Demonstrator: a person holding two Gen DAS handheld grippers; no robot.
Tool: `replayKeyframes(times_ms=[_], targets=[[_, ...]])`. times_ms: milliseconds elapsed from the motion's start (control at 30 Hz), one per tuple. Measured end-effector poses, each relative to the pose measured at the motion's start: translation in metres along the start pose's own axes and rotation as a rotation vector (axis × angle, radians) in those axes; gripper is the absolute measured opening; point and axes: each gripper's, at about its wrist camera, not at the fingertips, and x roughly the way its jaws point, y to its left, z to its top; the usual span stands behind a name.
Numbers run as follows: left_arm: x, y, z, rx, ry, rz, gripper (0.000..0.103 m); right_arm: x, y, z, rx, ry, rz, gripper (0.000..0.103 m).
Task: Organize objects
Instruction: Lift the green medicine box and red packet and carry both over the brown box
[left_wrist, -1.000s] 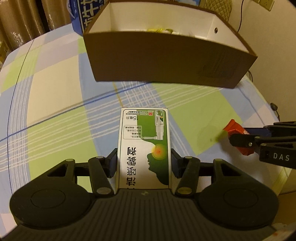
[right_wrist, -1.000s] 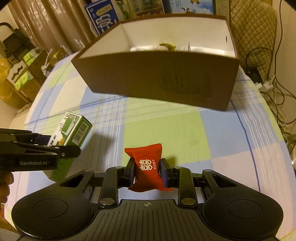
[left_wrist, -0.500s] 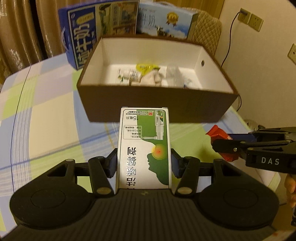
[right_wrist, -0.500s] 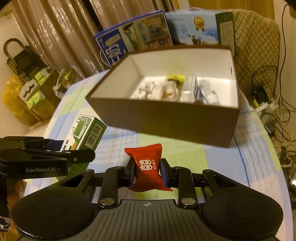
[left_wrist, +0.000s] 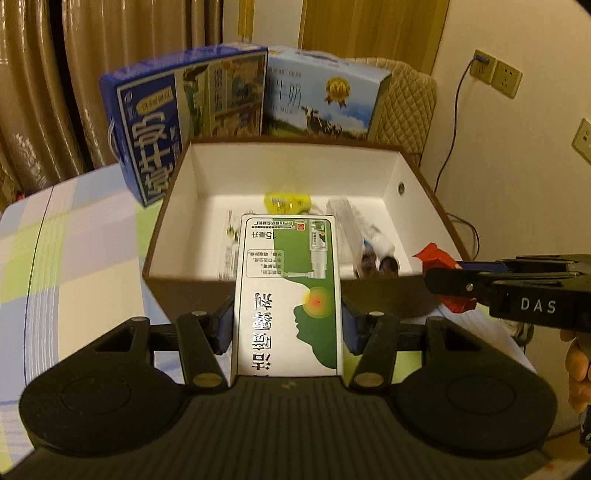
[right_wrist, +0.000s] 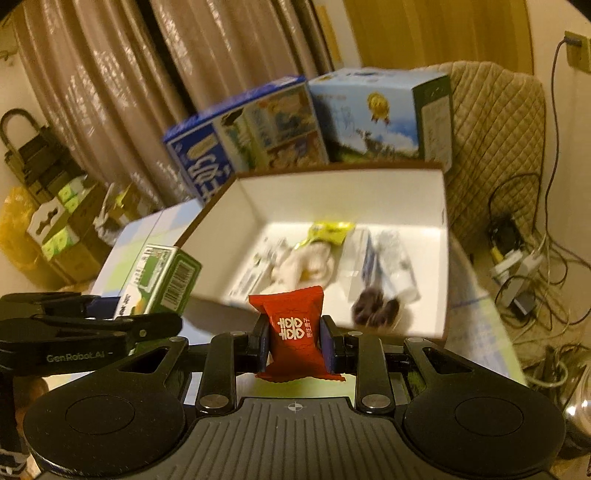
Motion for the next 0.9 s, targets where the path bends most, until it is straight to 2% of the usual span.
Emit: replayKeyframes(times_ms=[233,433,900], targets=[[0.014,0.004,0.030,-0.005,-0.040,0.019,0.051,0.010,-0.019,0.028,0.026,-0.034,-0.039,0.025],[0.032,0.012,0.049,-0.013,-0.046,0.036,0.051,0.028,-0.035,0.041,0.034,-0.023,-0.080,0.025],[0.084,0.025,0.074,-0.023,0.010,0.048,0.051,0.076,-0.056,0.055,0.027,0.031,-0.140,0.025]])
